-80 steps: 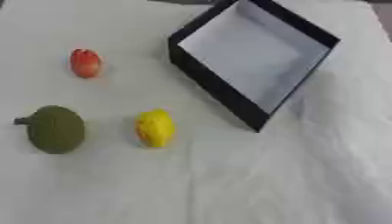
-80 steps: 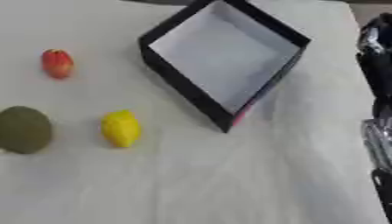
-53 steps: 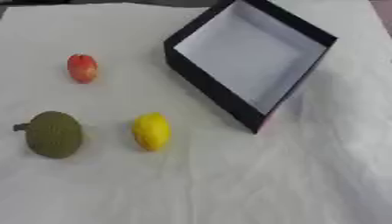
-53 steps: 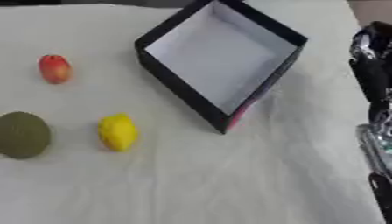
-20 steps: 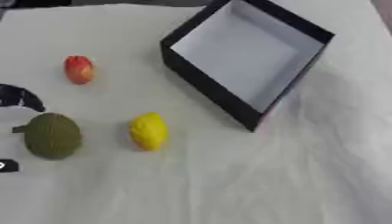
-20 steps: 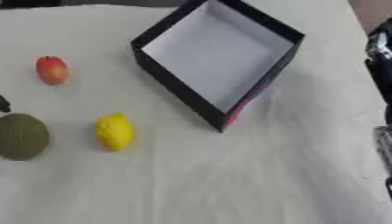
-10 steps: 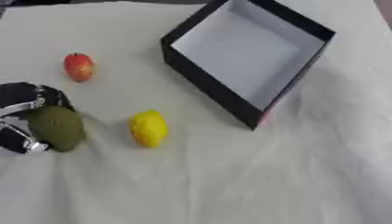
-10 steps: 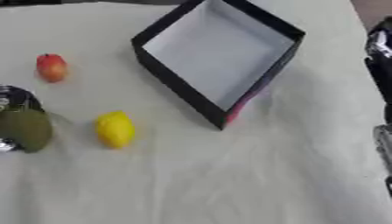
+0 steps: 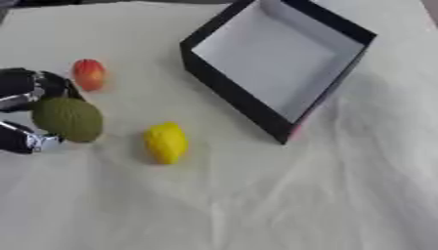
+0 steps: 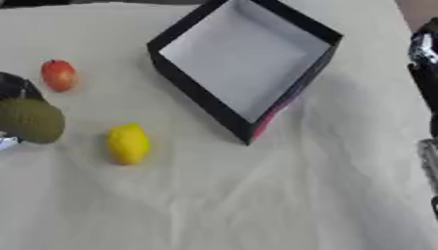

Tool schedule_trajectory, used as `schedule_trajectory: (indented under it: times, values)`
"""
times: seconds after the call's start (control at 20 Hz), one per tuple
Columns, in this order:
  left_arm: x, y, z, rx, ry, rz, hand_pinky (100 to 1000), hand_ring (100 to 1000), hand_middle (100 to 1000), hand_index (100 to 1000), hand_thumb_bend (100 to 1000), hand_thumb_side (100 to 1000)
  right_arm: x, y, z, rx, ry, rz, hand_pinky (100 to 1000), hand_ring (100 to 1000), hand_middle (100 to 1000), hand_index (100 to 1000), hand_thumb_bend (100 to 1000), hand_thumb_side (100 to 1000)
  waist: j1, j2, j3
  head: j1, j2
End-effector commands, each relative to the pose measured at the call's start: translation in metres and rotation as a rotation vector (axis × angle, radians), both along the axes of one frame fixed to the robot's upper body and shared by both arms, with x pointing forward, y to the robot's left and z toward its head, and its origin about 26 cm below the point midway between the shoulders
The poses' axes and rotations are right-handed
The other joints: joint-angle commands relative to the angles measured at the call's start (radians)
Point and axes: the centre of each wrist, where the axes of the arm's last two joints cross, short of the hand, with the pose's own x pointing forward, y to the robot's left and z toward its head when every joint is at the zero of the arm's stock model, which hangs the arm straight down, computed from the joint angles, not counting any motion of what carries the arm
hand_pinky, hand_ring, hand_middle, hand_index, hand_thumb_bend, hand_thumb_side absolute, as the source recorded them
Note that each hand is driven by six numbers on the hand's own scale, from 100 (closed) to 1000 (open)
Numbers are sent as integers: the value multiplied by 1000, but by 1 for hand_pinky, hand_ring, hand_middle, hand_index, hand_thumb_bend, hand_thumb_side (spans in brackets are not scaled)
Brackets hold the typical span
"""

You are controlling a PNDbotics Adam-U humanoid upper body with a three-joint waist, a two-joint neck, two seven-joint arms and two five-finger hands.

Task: Pick up objects on the table and place them in the box.

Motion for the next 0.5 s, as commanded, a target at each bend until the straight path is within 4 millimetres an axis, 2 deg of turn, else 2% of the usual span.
schedule_trajectory:
  times: [0.05, 0.1, 0.15, 0.2, 0.25, 0.3, 0.35, 0.5]
  values:
    - [-23, -1, 48, -35, -114, -13, 740, 721, 706, 754, 112, 100, -2, -7, 11, -25, -30, -21, 859, 788, 659, 778, 100, 480, 15, -26, 1, 1, 0]
    - [-27, -5, 56, -42, -135, -16, 740, 721, 706, 754, 112, 100, -3, -7, 11, -19, -34, -29, 859, 788, 659, 778, 100, 480, 16, -27, 1, 1, 0]
    - [-29, -9, 62, -53, -152, -13, 735, 719, 703, 749, 157, 100, -3, -8, 12, -10, -43, -37, 859, 789, 662, 780, 100, 480, 17, -29, -2, 7, 0]
    - [-28, -14, 66, -67, -169, -7, 733, 716, 700, 745, 164, 100, -3, -8, 13, 0, -54, -44, 859, 791, 667, 781, 100, 517, 17, -30, -5, 13, 1]
    - [-27, -18, 72, -89, -192, -3, 728, 712, 696, 740, 181, 100, -3, -8, 16, 10, -69, -50, 859, 794, 669, 782, 100, 475, 17, -32, -7, 23, 2]
    - [-25, -23, 77, -114, -218, -3, 726, 711, 696, 739, 199, 100, -4, -7, 18, 18, -84, -57, 859, 797, 672, 783, 100, 472, 17, -34, -7, 32, 4]
    - [-22, -29, 80, -138, -241, -7, 724, 711, 696, 738, 228, 100, -4, -9, 21, 24, -100, -71, 860, 803, 680, 786, 100, 466, 16, -36, -8, 42, 5]
    - [-8, -46, 86, -171, -284, -19, 724, 711, 696, 738, 228, 100, -6, -9, 25, 44, -129, -99, 860, 803, 680, 786, 100, 466, 14, -37, 2, 43, 4]
